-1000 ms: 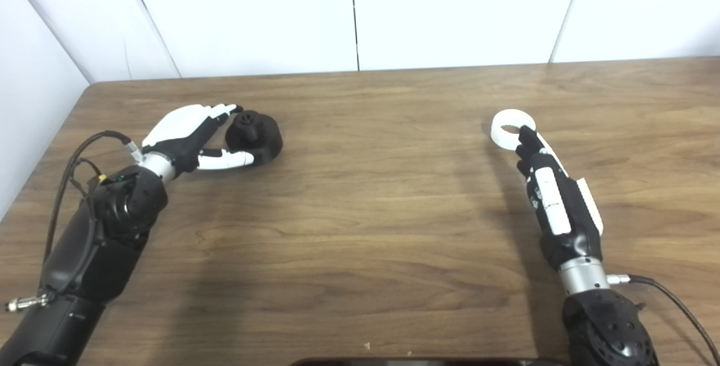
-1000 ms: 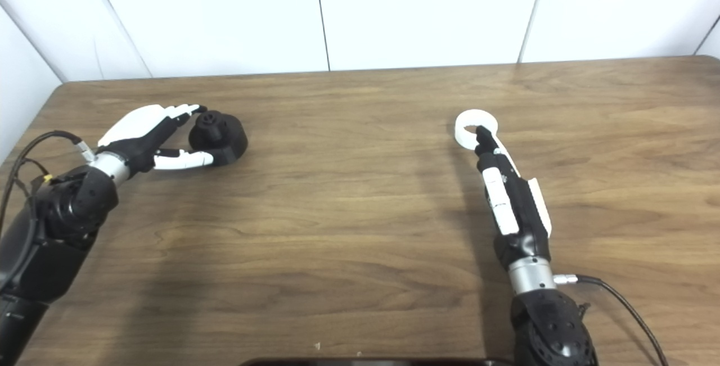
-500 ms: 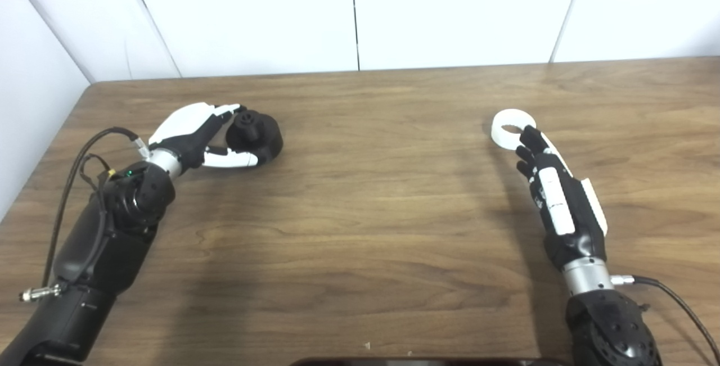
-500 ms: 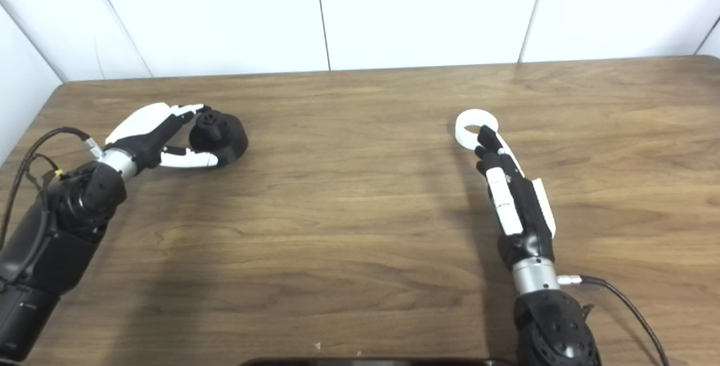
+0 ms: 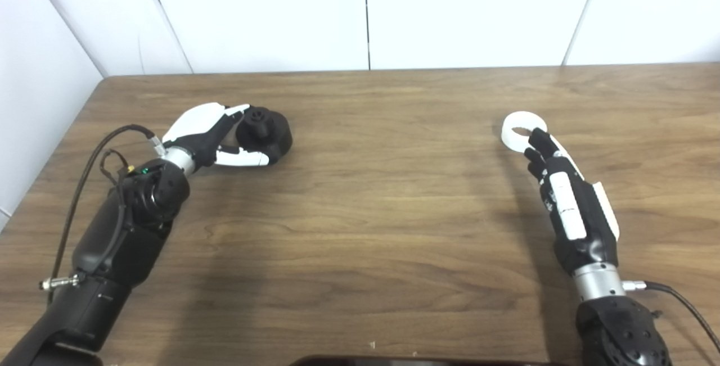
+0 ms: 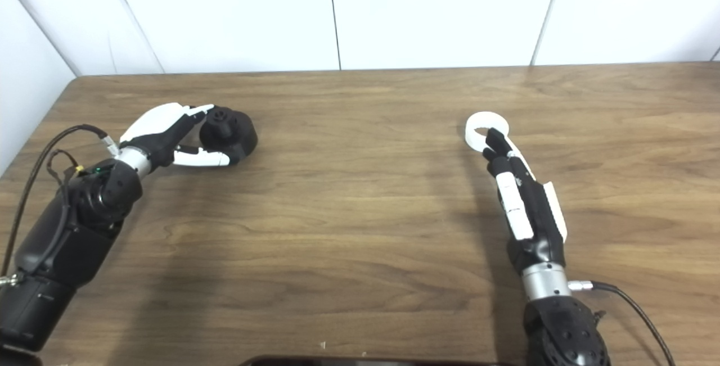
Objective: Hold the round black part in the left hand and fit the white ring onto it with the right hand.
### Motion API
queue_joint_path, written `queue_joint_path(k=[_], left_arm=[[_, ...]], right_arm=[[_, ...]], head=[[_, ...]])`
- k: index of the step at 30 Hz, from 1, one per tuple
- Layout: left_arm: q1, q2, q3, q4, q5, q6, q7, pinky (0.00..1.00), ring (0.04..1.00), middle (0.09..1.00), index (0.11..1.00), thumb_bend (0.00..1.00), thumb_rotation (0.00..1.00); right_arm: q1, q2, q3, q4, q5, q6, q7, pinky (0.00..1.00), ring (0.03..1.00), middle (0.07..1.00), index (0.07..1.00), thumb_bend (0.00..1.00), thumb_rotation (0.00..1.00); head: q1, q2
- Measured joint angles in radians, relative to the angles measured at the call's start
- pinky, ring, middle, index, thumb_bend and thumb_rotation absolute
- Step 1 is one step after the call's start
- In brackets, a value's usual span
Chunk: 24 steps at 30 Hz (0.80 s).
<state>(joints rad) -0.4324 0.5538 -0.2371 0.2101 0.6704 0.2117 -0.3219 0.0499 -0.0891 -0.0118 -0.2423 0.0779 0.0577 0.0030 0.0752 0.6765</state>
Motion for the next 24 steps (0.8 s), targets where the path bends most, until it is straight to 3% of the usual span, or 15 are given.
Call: queue_joint_path(k=[7,24], left_arm=[[-0.002,-0.002,-0.008,0.012,0.006,0.012,0.006,0.84,0.992,0.946,0.926,0.92,0.66],[-0.01,-0.023,-0.007,0.018,0.023,0.04,0.051,0.77,0.922,0.88,0.805,0.72,0.5]], right_arm=[[0.001,-0.005,-0.005,-0.006,-0.008,0.0,0.015,0.95,0.943,0.923,0.892,0.59,0.87],[0.004,-0.015,-0.027,-0.028,-0.007,0.001,0.058,0.94,0.945,0.918,0.884,0.58,0.86]], head=[[0.008,-0.003],[0.025,-0.008]])
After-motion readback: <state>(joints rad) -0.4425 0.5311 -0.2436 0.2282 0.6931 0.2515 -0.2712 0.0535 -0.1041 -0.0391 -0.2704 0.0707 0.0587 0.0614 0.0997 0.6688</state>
